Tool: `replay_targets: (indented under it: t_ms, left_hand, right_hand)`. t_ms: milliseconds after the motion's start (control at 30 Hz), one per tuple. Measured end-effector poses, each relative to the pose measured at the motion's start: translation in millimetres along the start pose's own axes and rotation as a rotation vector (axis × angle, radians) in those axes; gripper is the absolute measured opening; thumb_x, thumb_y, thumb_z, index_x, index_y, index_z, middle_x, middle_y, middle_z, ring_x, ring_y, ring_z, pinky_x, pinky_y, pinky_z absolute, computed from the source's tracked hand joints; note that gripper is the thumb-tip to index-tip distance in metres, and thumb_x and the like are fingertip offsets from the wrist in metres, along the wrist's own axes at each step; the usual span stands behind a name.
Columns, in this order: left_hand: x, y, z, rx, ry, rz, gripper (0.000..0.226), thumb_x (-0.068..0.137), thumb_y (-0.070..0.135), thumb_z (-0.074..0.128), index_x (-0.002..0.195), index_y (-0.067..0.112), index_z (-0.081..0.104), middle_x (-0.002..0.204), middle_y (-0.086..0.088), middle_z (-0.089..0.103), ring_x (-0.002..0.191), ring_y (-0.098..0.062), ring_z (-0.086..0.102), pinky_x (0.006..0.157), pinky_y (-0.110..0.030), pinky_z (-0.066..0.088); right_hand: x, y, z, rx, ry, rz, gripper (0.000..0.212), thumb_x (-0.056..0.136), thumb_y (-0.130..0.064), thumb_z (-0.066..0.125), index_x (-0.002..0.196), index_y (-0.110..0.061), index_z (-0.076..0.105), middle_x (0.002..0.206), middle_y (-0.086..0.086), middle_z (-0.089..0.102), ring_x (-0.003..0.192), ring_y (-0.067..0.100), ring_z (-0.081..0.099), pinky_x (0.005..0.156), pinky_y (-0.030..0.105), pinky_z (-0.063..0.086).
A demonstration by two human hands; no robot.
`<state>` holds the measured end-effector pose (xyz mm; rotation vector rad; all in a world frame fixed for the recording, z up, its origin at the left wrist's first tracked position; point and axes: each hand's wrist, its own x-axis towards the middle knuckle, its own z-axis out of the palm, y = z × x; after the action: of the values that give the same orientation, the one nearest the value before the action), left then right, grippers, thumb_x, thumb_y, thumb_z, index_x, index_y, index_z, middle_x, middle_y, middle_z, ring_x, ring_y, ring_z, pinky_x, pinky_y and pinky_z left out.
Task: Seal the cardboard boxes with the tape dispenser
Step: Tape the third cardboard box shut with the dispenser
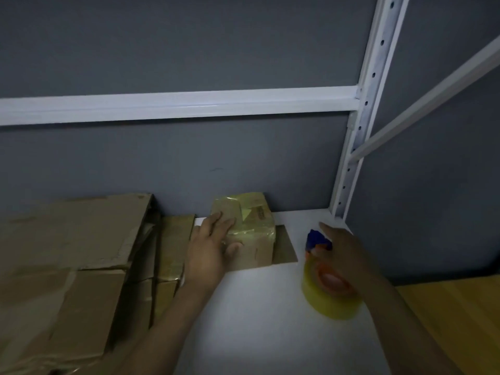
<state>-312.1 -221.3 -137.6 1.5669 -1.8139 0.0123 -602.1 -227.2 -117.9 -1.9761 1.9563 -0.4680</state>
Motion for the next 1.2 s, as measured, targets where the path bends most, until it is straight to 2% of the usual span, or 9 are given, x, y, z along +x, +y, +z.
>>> replay_targets:
  t_ms: [67,167,333,433,533,767,900,1000,1200]
  left_hand:
    - [2.8,-4.1,2.5,0.056,-0.033,0.019,0.073,0.084,0.075,0.032,0.130,0.025,0.060,0.145,-0.004,0.047,0.120,-0.030,0.051,0.096,-0.040,0.045]
    - [8.4,-3.8,-0.5,0.198,-0.001,0.059,0.060,0.085,0.061,0.043,0.131,0.026,0.059,0.143,-0.002,0.051,0.122,-0.036,0.049,0.096,-0.045,0.040]
    - [-4.2,46.5,-14.0,0.006,0.213,0.243,0.046,0.089,0.044,0.056,0.124,0.015,0.063,0.121,-0.006,0.063,0.110,-0.022,0.055,0.090,-0.036,0.044]
    - [-8.0,96.9,-29.5,-0.334,-0.121,0.055,0.044,0.088,0.053,0.060,0.126,0.033,0.056,0.100,0.008,0.069,0.088,-0.003,0.062,0.077,-0.020,0.051]
    - [-8.3,117.5,-32.9,-0.619,-0.367,-0.128,0.046,0.083,0.030,0.074,0.124,0.034,0.053,0.093,0.014,0.069,0.084,0.003,0.066,0.075,-0.022,0.057]
    - [-4.1,112.9,-50.0,-0.977,-0.181,-0.212,0.058,0.080,-0.009,0.069,0.128,0.017,0.051,0.109,0.013,0.064,0.091,0.010,0.064,0.070,-0.009,0.050]
    - [4.8,119.5,-73.0,-0.969,-0.119,-0.233,0.022,0.089,0.029,0.059,0.111,0.028,0.063,0.104,0.016,0.069,0.101,0.002,0.064,0.079,-0.013,0.049]
    - [26.9,122.8,-90.7,-1.072,-0.135,-0.416,0.039,0.085,0.054,0.051,0.087,0.020,0.070,0.084,0.000,0.074,0.077,-0.012,0.068,0.072,-0.026,0.050]
    - [43.3,107.0,-96.9,-0.985,-0.147,-0.485,0.026,0.090,0.006,0.063,0.064,0.006,0.067,0.054,-0.005,0.064,0.043,-0.009,0.053,0.044,-0.018,0.039]
  right_hand:
    - [-11.8,18.0,1.3,-0.046,-0.108,0.139,0.055,0.098,-0.033,0.048,0.148,-0.023,0.028,0.141,0.006,0.046,0.120,0.023,0.050,0.097,0.033,0.042]
    - [-18.8,29.8,5.2,-0.020,-0.021,0.167,0.019,0.096,-0.023,0.049,0.114,-0.018,0.055,0.099,-0.002,0.061,0.079,0.010,0.055,0.071,0.026,0.045]
    - [-29.3,14.0,0.6,0.296,0.210,0.072,0.014,0.086,-0.028,0.068,0.088,-0.023,0.055,0.079,-0.006,0.060,0.074,0.009,0.058,0.060,0.022,0.045]
    - [-34.7,-14.8,-17.5,0.508,0.368,-0.021,0.024,0.081,-0.030,0.074,0.092,-0.022,0.054,0.079,-0.009,0.057,0.072,0.005,0.055,0.056,0.014,0.037]
    - [-33.1,-33.8,-33.4,0.586,0.512,-0.129,0.033,0.076,-0.026,0.079,0.095,-0.022,0.053,0.083,-0.017,0.053,0.076,-0.001,0.054,0.059,0.004,0.039]
    - [-21.3,-43.5,-55.5,0.930,0.054,-0.421,0.084,0.063,-0.046,0.080,0.137,-0.034,0.040,0.133,-0.015,0.053,0.119,0.008,0.055,0.090,0.031,0.052]
    - [-24.4,-53.2,-56.8,0.918,0.054,-0.537,0.074,0.071,-0.029,0.079,0.134,-0.037,0.042,0.130,-0.024,0.055,0.120,0.006,0.055,0.088,0.021,0.050]
    - [-24.3,-53.4,-57.8,0.839,0.018,-0.558,0.074,0.073,-0.020,0.081,0.132,-0.042,0.042,0.126,-0.033,0.054,0.118,-0.002,0.053,0.088,0.017,0.049]
    - [-20.5,-49.9,-67.2,0.596,0.074,-0.577,0.075,0.066,-0.029,0.085,0.123,-0.058,0.047,0.119,-0.010,0.059,0.105,0.004,0.059,0.084,0.022,0.053]
